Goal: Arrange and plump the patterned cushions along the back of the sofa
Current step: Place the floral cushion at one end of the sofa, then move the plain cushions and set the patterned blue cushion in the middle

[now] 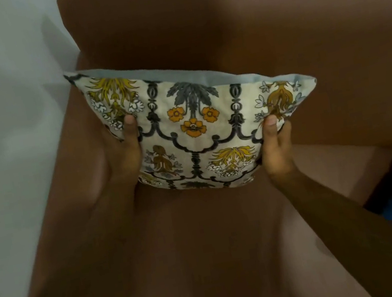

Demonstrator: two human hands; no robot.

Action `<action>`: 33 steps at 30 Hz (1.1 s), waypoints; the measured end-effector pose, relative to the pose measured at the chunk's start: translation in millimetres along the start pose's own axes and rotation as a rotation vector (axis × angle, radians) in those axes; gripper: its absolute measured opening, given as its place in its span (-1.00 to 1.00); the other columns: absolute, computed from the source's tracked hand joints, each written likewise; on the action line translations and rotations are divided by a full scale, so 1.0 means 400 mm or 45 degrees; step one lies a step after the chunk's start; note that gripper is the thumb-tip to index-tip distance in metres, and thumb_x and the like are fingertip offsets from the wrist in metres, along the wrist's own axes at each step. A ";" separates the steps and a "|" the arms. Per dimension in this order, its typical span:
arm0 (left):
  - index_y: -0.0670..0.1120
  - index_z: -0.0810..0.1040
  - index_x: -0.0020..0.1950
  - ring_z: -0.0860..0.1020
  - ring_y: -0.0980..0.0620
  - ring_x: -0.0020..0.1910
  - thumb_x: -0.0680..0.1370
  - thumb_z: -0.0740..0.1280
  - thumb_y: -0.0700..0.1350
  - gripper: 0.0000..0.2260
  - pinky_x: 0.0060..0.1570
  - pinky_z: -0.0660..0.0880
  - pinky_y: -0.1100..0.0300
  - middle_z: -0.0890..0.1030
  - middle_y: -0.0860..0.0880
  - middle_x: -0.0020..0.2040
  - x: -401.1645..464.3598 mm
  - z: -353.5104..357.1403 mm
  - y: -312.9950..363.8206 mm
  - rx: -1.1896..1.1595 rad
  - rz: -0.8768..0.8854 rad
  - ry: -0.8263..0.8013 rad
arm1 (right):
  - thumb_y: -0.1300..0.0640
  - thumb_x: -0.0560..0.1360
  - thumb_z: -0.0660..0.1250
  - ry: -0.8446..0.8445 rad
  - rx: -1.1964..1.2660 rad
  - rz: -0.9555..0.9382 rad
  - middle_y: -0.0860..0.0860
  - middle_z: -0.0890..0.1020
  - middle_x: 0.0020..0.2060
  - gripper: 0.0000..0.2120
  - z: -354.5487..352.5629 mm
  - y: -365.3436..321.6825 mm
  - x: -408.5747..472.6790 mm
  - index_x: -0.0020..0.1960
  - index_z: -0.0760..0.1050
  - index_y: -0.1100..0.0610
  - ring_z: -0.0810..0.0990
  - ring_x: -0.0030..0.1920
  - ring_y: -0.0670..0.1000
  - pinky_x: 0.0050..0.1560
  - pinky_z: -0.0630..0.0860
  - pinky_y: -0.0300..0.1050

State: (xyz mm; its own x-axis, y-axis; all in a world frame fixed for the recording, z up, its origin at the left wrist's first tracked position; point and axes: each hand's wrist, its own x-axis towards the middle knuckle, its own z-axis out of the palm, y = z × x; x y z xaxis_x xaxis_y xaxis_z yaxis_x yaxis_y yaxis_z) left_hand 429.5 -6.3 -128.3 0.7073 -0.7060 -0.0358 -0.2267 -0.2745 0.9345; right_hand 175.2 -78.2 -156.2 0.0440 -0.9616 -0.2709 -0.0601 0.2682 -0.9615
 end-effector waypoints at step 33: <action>-0.28 0.20 0.58 0.22 -0.21 0.58 0.65 0.24 0.08 -0.37 0.40 0.00 0.38 0.26 -0.24 0.58 -0.586 0.329 0.126 0.357 -0.525 -0.121 | -0.18 0.67 0.13 0.382 -0.629 0.064 0.05 0.62 0.08 -0.49 -0.635 0.022 -0.078 0.23 0.55 0.24 0.51 0.12 -0.06 0.13 0.36 -0.26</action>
State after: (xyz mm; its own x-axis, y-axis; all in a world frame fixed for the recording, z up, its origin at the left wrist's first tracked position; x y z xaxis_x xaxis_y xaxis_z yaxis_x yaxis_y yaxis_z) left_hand 164.2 59.6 -119.4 0.7146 -0.5549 -0.4259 -0.1217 -0.6982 0.7055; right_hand -79.9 -60.8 -144.6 -0.2510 -0.9422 -0.2220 -0.5163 0.3243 -0.7926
